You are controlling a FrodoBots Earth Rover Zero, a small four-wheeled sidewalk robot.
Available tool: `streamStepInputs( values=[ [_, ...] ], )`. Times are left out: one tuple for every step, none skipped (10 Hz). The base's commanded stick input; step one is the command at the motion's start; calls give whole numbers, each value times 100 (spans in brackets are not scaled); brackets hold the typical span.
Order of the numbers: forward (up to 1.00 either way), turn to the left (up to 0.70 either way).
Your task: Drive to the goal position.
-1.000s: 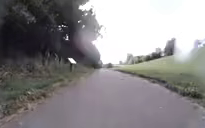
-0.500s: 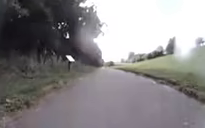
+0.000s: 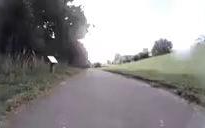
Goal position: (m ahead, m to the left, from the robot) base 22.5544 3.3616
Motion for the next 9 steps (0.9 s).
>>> streamStepInputs(
  values=[
    [100, 0],
    [100, 0],
    [100, 0],
    [100, 0],
    [100, 0],
    [100, 0],
    [100, 0],
    [100, 0],
    [100, 0]
  ],
)
